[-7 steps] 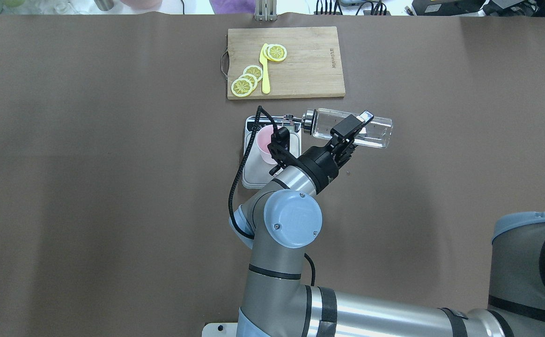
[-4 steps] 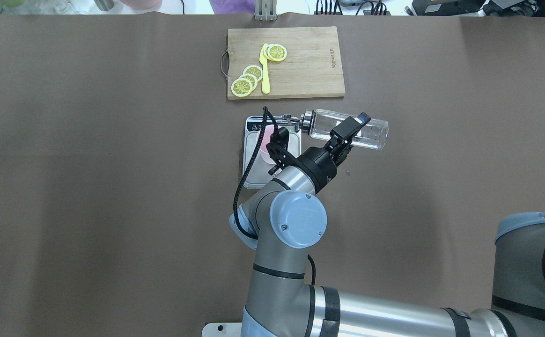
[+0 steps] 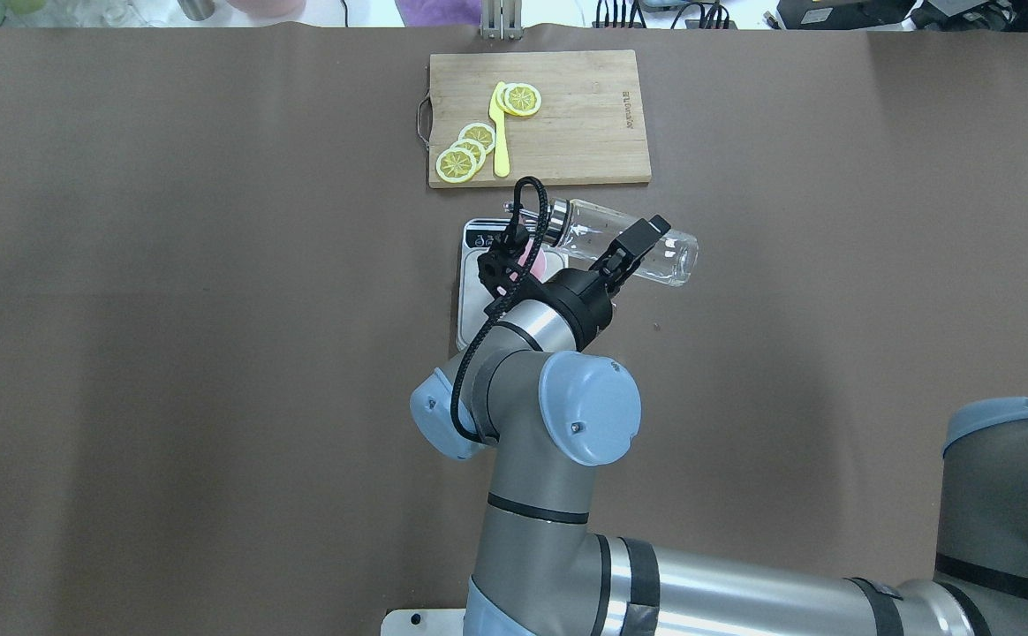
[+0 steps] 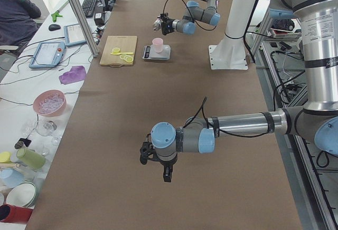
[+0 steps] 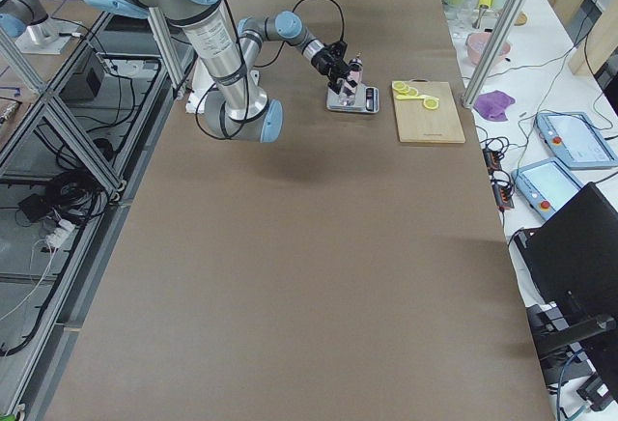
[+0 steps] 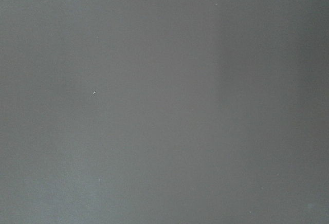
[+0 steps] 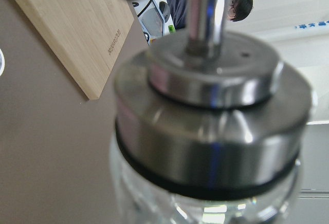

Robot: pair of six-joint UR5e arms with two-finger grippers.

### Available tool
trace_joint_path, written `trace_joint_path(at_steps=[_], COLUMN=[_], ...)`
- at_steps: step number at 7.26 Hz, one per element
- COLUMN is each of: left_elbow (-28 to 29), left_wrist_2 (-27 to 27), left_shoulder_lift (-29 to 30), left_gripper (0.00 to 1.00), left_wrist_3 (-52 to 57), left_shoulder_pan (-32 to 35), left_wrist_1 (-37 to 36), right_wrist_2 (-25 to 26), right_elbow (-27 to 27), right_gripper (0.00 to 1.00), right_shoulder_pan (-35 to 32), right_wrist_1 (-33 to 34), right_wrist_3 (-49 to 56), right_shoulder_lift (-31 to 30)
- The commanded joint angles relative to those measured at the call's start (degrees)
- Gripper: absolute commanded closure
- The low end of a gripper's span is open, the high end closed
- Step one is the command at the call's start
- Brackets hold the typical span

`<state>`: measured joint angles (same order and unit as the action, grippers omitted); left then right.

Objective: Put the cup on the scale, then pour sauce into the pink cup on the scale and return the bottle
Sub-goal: 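Tilt the sauce bottle back upright and lift it from the cup, then carry the sauce bottle with the right gripper away from the scale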

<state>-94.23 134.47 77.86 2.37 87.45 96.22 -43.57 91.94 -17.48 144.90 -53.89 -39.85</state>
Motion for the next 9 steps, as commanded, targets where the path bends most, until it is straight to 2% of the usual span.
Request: trace_joint_path(at_steps=[1, 2, 4, 5, 7, 9], left_elbow=[-0.08, -0.25, -0.43, -0.43, -0.43, -0.86], left_wrist_2=[0.01, 0.01, 0.27, 0.27, 0.27, 0.36], left_shoulder_lift=[0.01, 0.01, 0.45, 0.71, 1.06, 1.06], left_gripper=[0.02, 0.02, 0.02, 0.02, 0.02, 0.02], left_wrist_3=[0.09, 0.09, 0.09, 0.09, 0.09, 0.09], left_shoulder_pan=[0.0, 0.0, 0.0, -0.09, -0.09, -0.09], left_wrist_1=[0.19, 0.19, 0.28, 0.19, 0.19, 0.28], right_wrist_2=[-5.18, -8.43, -15.8, -18.28, -27.31, -32.07], right_elbow=[13.27, 18.74, 23.43, 25.81, 29.16, 29.43], right_gripper=[1.0, 1.0, 1.0, 1.0, 1.0, 1.0], right_shoulder_pan=[-2.1, -3.68, -8.77, -10.71, -15.71, -21.42], right_wrist_1=[-7.13, -9.52, -9.63, -13.55, -30.21, -38.6], right_wrist_3=[7.79, 8.62, 8.45, 8.71, 15.27, 19.59], right_shoulder_lift=[-5.99, -8.99, -9.71, -12.33, -22.68, -29.81])
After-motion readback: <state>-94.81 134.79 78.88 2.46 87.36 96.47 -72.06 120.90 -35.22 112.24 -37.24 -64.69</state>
